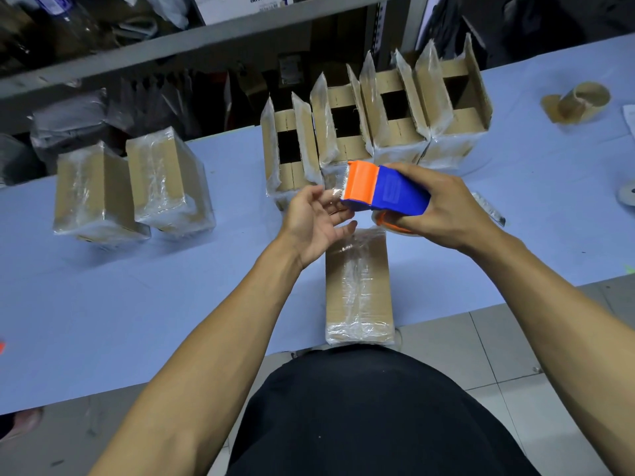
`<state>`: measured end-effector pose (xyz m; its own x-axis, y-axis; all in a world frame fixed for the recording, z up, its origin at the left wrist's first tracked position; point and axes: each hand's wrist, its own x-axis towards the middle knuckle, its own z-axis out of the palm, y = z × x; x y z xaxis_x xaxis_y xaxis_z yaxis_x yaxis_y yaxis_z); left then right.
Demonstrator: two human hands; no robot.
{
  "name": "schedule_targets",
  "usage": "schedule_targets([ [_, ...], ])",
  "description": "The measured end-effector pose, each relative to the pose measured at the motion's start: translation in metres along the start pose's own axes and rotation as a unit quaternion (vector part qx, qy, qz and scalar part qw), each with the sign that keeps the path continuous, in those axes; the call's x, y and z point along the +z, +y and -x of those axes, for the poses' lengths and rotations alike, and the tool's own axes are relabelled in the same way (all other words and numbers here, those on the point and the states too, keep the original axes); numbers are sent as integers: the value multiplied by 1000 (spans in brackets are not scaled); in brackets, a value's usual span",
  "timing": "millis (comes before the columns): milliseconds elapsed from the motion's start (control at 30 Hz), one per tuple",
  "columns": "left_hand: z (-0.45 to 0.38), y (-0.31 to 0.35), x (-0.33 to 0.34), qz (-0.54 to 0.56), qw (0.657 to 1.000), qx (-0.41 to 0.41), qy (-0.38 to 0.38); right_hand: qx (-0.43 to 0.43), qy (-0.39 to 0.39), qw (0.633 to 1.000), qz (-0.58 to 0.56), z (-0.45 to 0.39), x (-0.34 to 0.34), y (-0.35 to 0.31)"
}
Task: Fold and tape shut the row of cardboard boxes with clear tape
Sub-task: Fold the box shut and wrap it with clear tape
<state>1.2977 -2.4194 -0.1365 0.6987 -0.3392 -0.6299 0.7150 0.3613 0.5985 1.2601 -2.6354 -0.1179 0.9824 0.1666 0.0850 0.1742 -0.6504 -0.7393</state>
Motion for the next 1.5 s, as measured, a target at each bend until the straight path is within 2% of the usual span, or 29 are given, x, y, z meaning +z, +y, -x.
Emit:
schedule_targets([
  [67,0,0,0,-42,999,23,2,1,-3,1000,8,0,0,1],
  [133,-2,-3,0,-133,988,69,25,3,-7,1000,20,1,0,2],
  [200,-5,-7,-1,-223,967,108,57,8,-10,998,53,2,1,4],
  [300,-10,-12,-1,-302,937,147,100,12,-33,995,96,1,4,6],
  [400,-12,-13,-16,-283,927,177,171,5,-52,992,113,9,-1,19],
  [467,-14,-11,-42,-272,917,192,220,34,-45,989,136,20,-11,36],
  [600,-16,-29,-72,-321,907,156,223,63,-67,981,168,33,-9,57],
  [767,-23,-57,-77,-325,906,127,242,104,-84,981,138,40,0,65],
  [833,-26,-71,-68,-297,919,103,237,113,-87,980,137,41,1,66],
  [967,-38,-79,-47,-155,957,49,238,133,-71,981,126,43,1,68],
  [1067,-41,-76,-52,-121,965,-45,230,137,-70,982,108,47,5,68],
  [1200,-40,-66,-49,-269,923,11,275,145,-57,985,81,53,14,69],
  [1300,-33,-64,-31,-370,905,55,201,144,-56,984,85,53,15,72],
  [1367,-31,-72,-26,-439,878,87,173,138,-61,984,95,52,13,75],
  [1433,-33,-77,-28,-453,866,113,178,128,-82,984,98,52,9,78],
  [1500,-36,-78,-33,-435,874,114,184,119,-107,982,97,56,4,82],
])
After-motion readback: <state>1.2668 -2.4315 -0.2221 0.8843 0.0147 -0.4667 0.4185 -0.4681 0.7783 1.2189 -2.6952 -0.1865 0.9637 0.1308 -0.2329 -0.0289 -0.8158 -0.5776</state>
